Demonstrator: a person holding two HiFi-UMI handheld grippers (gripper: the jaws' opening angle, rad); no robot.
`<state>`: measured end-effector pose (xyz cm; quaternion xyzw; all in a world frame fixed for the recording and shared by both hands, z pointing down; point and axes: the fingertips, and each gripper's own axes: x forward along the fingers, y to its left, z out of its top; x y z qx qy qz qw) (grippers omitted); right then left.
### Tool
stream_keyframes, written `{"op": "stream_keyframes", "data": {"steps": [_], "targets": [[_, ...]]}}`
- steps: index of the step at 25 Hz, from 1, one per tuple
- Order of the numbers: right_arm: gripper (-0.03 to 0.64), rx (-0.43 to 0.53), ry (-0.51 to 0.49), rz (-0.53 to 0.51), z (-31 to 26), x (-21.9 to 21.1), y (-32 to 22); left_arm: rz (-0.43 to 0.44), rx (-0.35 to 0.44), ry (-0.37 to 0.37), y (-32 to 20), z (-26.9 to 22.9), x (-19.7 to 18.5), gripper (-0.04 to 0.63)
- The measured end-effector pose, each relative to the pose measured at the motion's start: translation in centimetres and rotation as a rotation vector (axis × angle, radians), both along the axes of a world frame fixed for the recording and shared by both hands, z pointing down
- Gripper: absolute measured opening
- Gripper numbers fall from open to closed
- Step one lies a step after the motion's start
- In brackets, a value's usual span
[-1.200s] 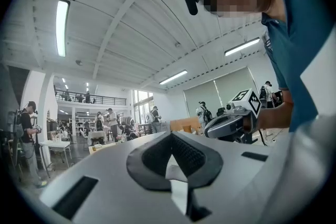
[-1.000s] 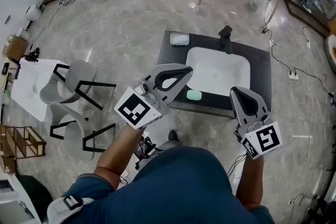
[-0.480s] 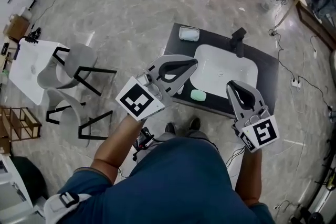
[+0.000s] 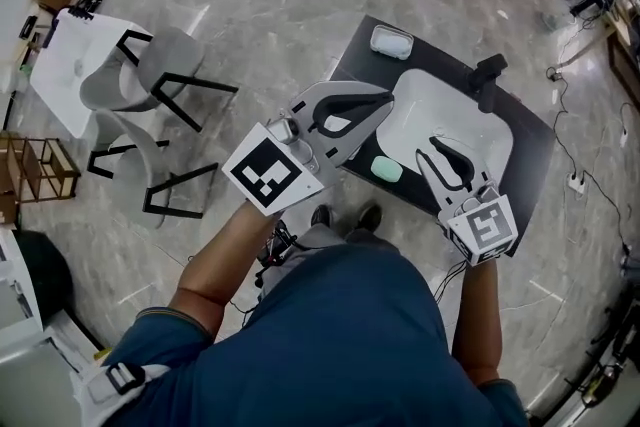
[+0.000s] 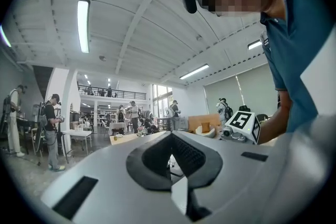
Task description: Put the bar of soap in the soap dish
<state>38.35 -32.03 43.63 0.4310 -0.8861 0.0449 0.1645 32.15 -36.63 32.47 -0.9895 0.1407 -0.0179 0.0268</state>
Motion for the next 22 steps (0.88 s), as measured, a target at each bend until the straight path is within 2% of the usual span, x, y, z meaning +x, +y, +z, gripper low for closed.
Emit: {"op": "stream_keyframes", "data": {"steps": [12, 22], "targets": [[0.147, -0.181, 0.02, -0.119, 9.0, -2.0, -2.0, -0.057, -0.028, -0.009, -2.0, 1.3, -0.6, 0.0], [0.205, -0.318, 0.086, -0.184, 16.4, -2.8, -2.1, -0.066, -0.037, -0.011, -3.2, 2.2, -0.7, 0.0]]}}
